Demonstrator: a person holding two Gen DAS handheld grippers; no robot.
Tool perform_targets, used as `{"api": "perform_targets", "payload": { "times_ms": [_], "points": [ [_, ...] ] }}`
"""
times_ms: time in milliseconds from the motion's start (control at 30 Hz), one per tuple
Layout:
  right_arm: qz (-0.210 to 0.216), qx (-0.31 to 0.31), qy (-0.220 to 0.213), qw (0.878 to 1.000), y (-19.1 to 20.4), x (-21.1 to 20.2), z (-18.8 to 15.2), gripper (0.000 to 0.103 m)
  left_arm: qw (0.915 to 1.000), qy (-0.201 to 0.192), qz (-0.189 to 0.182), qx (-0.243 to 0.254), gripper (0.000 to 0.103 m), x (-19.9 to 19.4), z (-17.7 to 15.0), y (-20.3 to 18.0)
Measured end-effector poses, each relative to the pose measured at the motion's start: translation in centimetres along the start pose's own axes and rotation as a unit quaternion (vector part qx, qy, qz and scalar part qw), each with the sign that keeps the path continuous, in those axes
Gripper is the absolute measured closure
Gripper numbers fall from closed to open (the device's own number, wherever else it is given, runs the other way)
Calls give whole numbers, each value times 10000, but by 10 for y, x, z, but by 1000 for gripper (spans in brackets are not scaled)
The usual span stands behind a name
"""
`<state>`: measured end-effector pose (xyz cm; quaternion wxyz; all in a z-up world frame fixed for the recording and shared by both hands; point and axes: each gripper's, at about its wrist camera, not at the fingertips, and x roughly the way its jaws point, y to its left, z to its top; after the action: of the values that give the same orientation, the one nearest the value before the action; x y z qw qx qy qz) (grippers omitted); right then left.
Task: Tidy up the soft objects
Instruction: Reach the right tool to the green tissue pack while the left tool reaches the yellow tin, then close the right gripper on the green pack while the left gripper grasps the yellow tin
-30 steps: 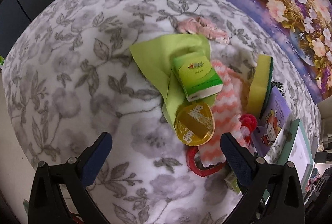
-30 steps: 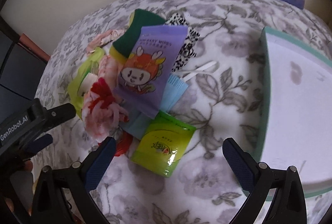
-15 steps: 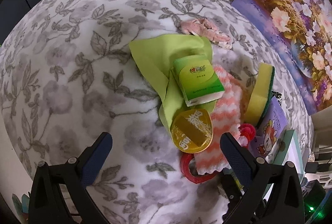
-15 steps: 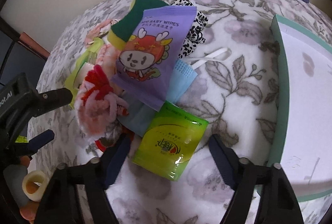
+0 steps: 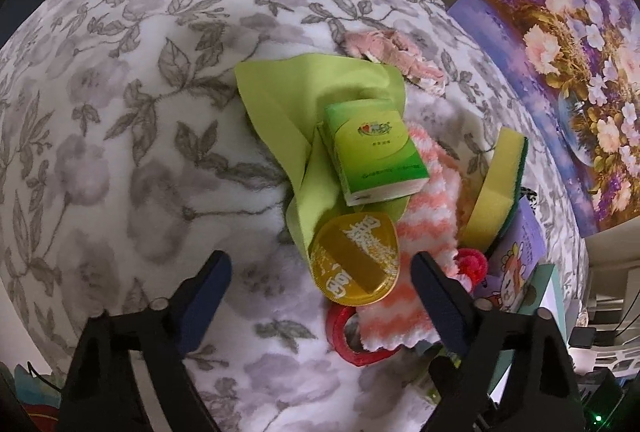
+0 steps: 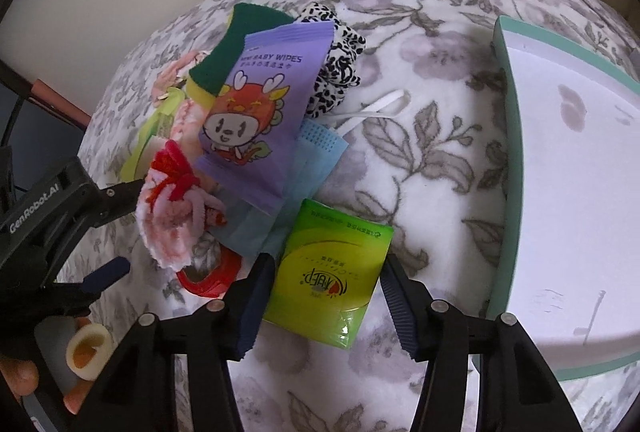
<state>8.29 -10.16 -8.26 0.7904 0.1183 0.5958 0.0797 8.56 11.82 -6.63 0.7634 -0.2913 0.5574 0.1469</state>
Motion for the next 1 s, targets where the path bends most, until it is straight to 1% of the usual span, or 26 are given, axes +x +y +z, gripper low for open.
{"api": "perform_targets", "payload": {
  "times_ms": [67, 100, 133, 167, 200, 267, 300, 367, 500, 567, 633, 1000],
  "points": [
    [13, 6, 79, 10000, -1, -1, 0, 45, 10000, -36, -49, -11, 21, 0, 0, -1],
    [20, 14, 83, 10000, -1, -2, -1, 45, 9999, -29, -96, -12, 28, 1, 0, -2],
    [21, 14, 90, 10000, -1, -2, -1, 45, 9999, -7, -122, -3, 32, 2, 0, -2],
    [16, 6, 91, 10000, -2, -3, -2, 45, 9999, 11, -141, 9, 34, 3, 0, -3],
    [4, -12, 92, 10000, -1, -3, -1, 45, 9998, 38, -179, 30, 37, 5, 0, -4],
    [-6, -26, 85, 10000, -4, -6, -3, 45, 9995, 115, -277, 66, 47, 8, -1, -7],
    [-8, -30, 85, 10000, -4, -6, -3, 45, 9994, 137, -302, 70, 54, 9, -3, -7],
    [-12, -31, 83, 10000, -3, -6, -3, 45, 9992, 176, -331, 111, 58, 11, -4, -9],
    [-12, -24, 82, 10000, -3, -7, -1, 45, 9991, 85, -363, 218, 71, 5, -4, -11],
    [-15, -15, 78, 10000, -4, -8, -1, 45, 9990, 48, -356, 278, 73, 1, -3, -12],
    [-46, -33, 70, 10000, -3, -10, 0, 45, 9988, 34, -376, 326, 78, -2, -2, -13],
    [-98, -168, -42, 9998, -5, -27, 0, 45, 9985, -166, -228, 459, 88, -11, -3, -15]
  ]
}}
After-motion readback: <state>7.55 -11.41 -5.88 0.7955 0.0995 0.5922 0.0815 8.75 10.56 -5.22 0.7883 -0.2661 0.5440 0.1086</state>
